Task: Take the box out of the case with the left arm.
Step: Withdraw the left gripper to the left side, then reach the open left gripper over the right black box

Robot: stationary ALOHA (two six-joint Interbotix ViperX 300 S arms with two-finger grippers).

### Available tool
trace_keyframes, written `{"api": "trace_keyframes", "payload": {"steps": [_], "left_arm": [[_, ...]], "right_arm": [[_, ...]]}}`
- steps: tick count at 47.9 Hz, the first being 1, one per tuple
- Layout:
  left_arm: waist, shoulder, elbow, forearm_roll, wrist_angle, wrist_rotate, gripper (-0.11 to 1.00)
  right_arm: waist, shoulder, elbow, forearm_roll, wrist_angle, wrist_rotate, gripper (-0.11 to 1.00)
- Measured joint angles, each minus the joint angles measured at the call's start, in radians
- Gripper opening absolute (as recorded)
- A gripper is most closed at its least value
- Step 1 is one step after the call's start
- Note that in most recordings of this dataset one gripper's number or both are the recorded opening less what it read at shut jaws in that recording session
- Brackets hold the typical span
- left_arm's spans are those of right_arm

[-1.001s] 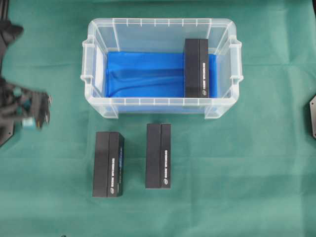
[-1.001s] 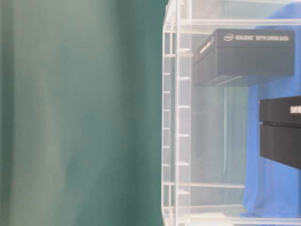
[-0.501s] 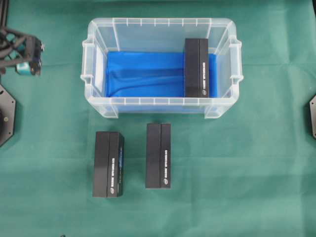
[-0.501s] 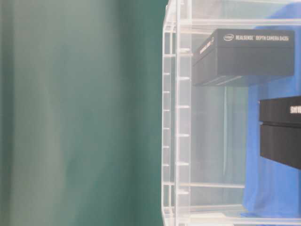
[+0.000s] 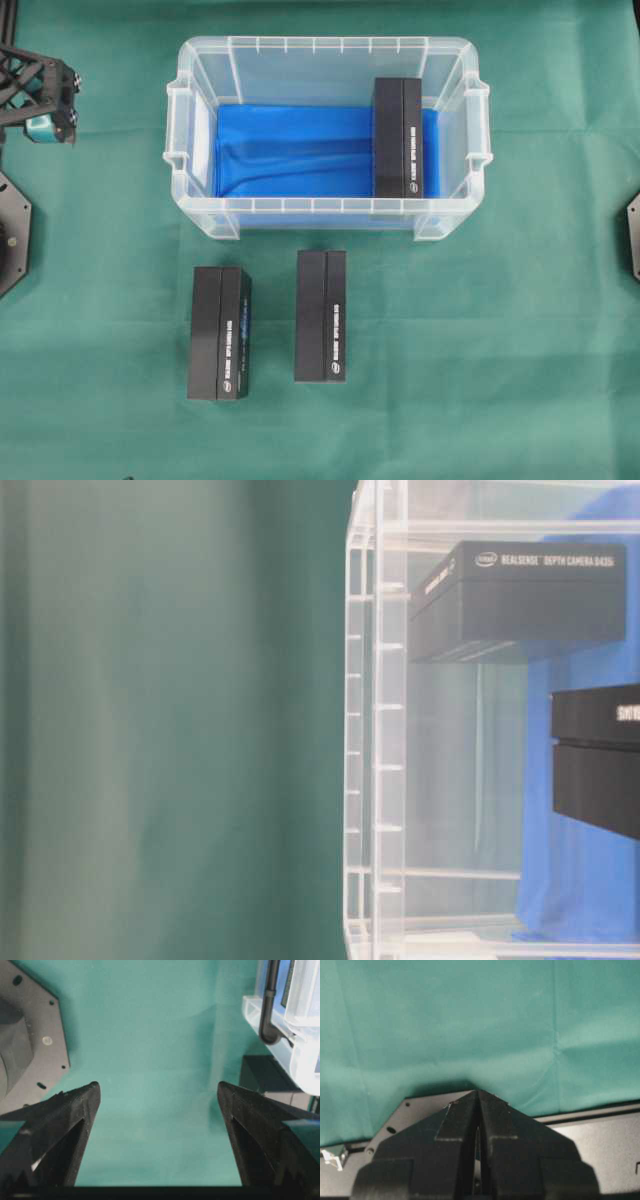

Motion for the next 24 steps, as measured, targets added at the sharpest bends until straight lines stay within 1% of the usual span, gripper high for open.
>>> {"api": "trace_keyframes", "payload": {"steps": [7,12,24], "left_arm": [[0.0,0.035,-0.02,-0.005,-0.008,-0.003,0.93],[0.0,0.084,-0.058,-0.008,-0.014,-0.002,0.93],[0.0,0.264,-0.236,-0.008,-0.02,0.005,0.93]], "right_arm": [[0.0,0.002,0.0,0.002,0.0,0.0,0.0],[0.0,0.0,0.0,0.002,0.0,0.0,0.0],[-0.002,0.002,0.0,0.002,0.0,-0.002,0.0]]}}
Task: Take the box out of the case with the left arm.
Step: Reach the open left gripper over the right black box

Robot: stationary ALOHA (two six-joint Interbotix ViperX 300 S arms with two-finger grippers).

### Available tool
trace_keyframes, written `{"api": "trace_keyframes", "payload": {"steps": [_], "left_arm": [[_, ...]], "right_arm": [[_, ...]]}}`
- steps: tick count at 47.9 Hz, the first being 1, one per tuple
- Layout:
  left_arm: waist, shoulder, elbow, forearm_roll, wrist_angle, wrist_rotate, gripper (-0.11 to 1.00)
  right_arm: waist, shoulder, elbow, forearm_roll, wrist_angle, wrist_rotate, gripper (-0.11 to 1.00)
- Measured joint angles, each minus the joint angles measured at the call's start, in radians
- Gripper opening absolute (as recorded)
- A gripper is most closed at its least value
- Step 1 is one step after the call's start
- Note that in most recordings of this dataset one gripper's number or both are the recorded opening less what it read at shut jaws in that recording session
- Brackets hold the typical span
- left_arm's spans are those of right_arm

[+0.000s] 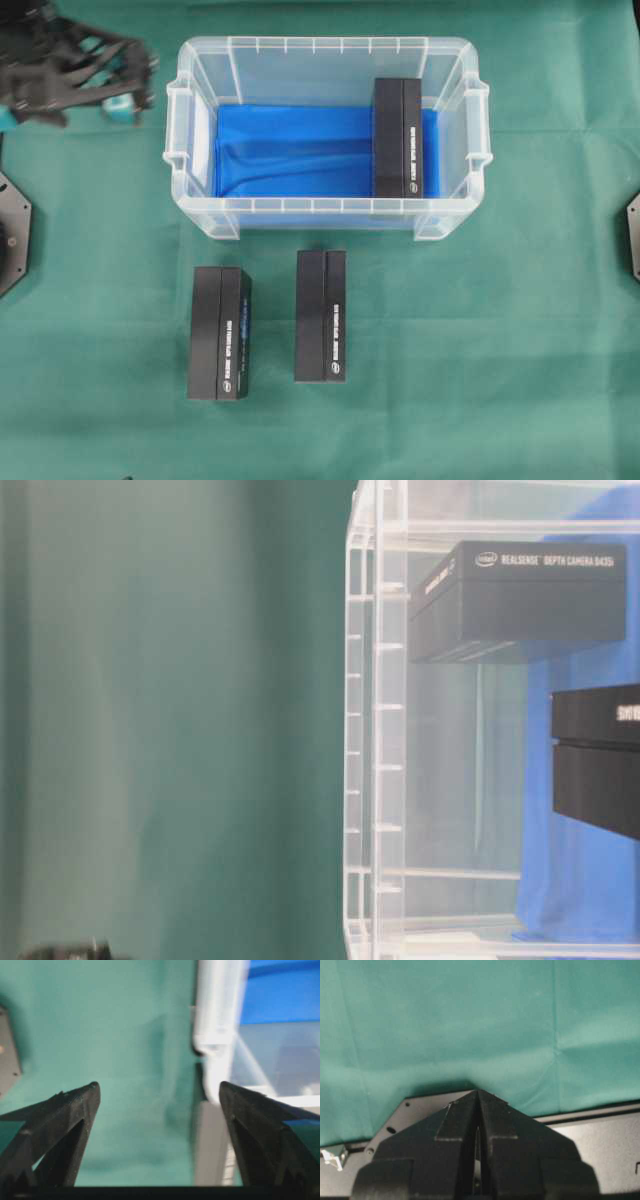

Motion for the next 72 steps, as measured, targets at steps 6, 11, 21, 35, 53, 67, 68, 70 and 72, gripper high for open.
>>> {"api": "trace_keyframes", "payload": {"steps": [6,11,21,35,53,67,68,70,72], "left_arm": [[-0.009,0.1,-0.123,0.0,-0.002,0.0,0.93],[-0.017,0.183,-0.222,-0.002,0.0,0.003,0.93],[-0.044,0.353,-0.41,-0.002,-0.002,0.012,0.93],[-0.077,0.58,-0.669,-0.002,0.002,0.015,0.93],[-0.115,0.798,-0.917,-0.003,0.003,0.063,0.93],[-0.114,0.859,-0.983,-0.003,0.006,0.058,0.93],[-0.114,0.861,-0.983,-0.005,0.006,0.057,0.93],[-0.114,0.859,-0.983,-0.003,0.006,0.057,0.93],[-0.112,0.861,-0.979,-0.005,0.006,0.055,0.93]], "right_arm": [[0.002,-0.002,0.0,-0.002,-0.002,0.002,0.0],[0.002,0.0,0.0,-0.002,-0.002,0.0,0.0],[0.002,0.0,0.011,-0.017,-0.002,-0.005,0.0],[0.002,0.0,0.014,-0.028,-0.003,-0.005,0.0],[0.002,0.0,0.018,-0.029,-0.003,-0.006,0.0],[0.002,-0.002,0.02,-0.029,-0.003,-0.006,0.0],[0.002,0.0,0.02,-0.029,-0.003,-0.006,0.0],[0.002,0.0,0.02,-0.029,-0.003,-0.006,0.0],[0.002,0.0,0.02,-0.029,-0.003,-0.006,0.0]]}}
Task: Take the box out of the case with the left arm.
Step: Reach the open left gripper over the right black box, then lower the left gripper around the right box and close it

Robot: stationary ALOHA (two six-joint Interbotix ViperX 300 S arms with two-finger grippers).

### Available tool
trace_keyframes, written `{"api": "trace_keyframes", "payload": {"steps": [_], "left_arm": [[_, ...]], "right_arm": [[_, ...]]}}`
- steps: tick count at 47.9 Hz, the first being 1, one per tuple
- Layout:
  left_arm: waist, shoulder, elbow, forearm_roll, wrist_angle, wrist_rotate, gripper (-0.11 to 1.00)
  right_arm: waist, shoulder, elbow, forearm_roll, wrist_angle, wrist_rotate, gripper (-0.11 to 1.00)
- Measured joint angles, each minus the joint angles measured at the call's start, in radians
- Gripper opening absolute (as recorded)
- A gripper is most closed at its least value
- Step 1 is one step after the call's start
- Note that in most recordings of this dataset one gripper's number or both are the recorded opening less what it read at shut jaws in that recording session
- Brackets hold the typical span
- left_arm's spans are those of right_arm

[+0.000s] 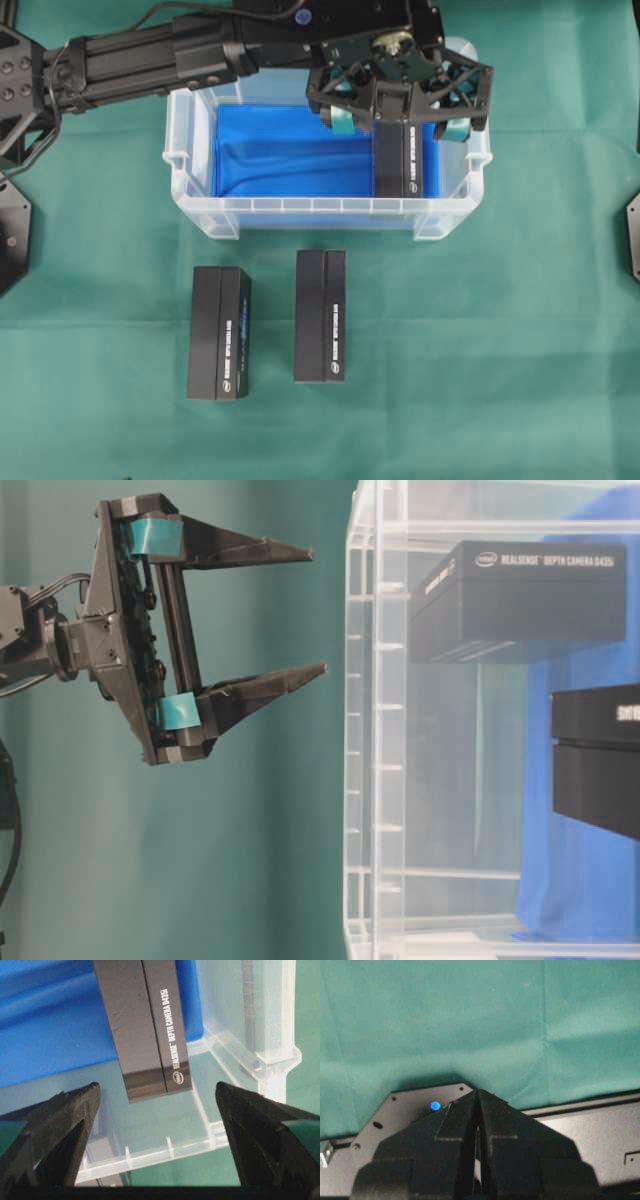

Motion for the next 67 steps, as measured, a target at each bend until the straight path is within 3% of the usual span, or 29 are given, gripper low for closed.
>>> {"api": "trace_keyframes", "payload": {"steps": [67], "left_arm": [[0.008,0.0,0.037,-0.003,-0.028,-0.026,0.93]], "right_arm": [[0.0,0.002,0.003,0.0,0.0,0.0,0.0]]}}
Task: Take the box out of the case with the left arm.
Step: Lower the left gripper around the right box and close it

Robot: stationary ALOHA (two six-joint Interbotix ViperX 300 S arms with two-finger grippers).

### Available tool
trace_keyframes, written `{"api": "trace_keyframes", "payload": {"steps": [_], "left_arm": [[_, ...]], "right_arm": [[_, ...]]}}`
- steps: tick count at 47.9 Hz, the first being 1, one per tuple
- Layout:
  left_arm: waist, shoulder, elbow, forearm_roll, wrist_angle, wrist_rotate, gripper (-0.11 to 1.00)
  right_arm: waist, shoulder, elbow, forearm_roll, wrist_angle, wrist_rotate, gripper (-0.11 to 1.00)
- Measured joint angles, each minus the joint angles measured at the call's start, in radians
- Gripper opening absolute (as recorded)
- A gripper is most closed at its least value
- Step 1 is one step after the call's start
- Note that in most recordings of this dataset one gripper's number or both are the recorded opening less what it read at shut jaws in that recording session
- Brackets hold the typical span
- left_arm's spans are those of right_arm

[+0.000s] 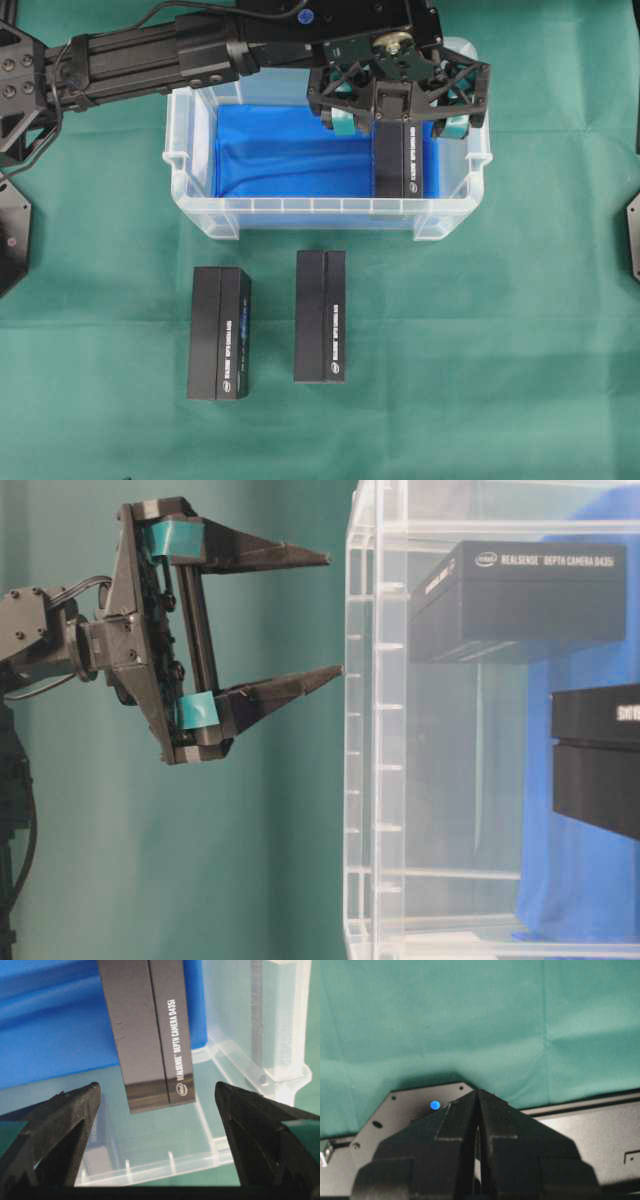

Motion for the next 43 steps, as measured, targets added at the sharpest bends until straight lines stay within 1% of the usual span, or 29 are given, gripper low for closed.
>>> {"api": "trace_keyframes", "payload": {"steps": [12,32,43], "left_arm": [[0.003,-0.002,0.031,0.0,-0.012,-0.011,0.93],[0.014,0.0,0.097,0.0,-0.115,-0.025,0.93],[0.015,-0.002,0.132,0.0,-0.15,-0.026,0.93]], "right_arm": [[0.0,0.0,-0.002,0.0,0.0,-0.002,0.0],[0.0,-0.002,0.0,0.0,0.0,0.0,0.0],[0.0,-0.002,0.0,0.0,-0.002,0.0,0.0]]}}
